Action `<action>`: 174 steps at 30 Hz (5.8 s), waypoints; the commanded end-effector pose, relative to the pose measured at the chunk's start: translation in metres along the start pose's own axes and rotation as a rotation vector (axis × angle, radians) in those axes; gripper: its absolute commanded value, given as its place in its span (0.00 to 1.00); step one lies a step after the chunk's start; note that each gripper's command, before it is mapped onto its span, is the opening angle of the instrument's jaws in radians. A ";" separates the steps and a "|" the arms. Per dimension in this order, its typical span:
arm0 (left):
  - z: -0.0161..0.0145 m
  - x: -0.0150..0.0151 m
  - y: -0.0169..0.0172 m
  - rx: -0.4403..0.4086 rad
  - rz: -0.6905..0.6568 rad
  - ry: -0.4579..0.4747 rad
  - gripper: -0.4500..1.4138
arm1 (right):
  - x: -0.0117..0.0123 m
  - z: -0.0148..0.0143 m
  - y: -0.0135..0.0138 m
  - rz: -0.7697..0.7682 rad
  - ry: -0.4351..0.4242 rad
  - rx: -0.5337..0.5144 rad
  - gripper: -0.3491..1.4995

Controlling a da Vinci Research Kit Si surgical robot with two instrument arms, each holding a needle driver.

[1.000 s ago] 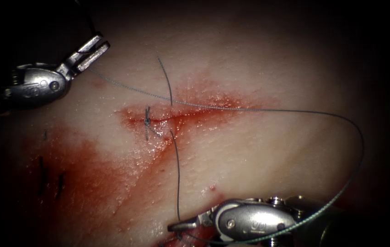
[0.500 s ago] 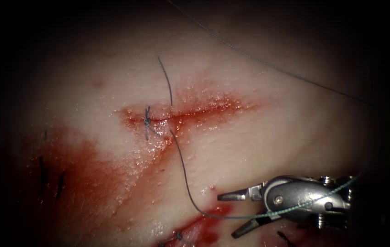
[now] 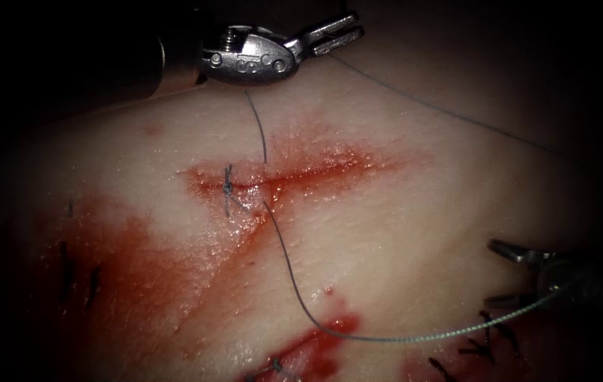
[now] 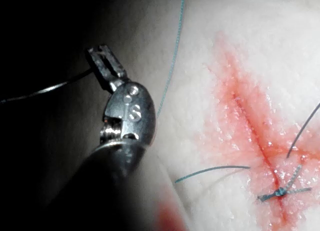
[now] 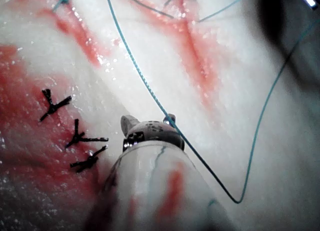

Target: Wound Closure

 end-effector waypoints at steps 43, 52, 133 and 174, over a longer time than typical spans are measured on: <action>-0.0205 -0.0112 0.0078 0.190 -0.400 -0.562 0.83 | 0.0104 0.0092 0.0175 0.244 0.320 -0.009 0.95; -0.0225 -0.0071 0.0091 0.126 -0.454 -0.632 0.84 | 0.0098 0.0200 0.0141 0.528 0.446 0.232 0.80; 0.0002 0.0217 0.0286 -0.004 0.220 -0.821 0.90 | 0.0100 0.0312 0.0140 0.821 0.671 0.288 0.69; -0.0089 0.0167 0.0196 -0.396 0.285 -0.218 0.00 | 0.0125 0.0276 0.0011 -0.202 0.920 0.541 0.73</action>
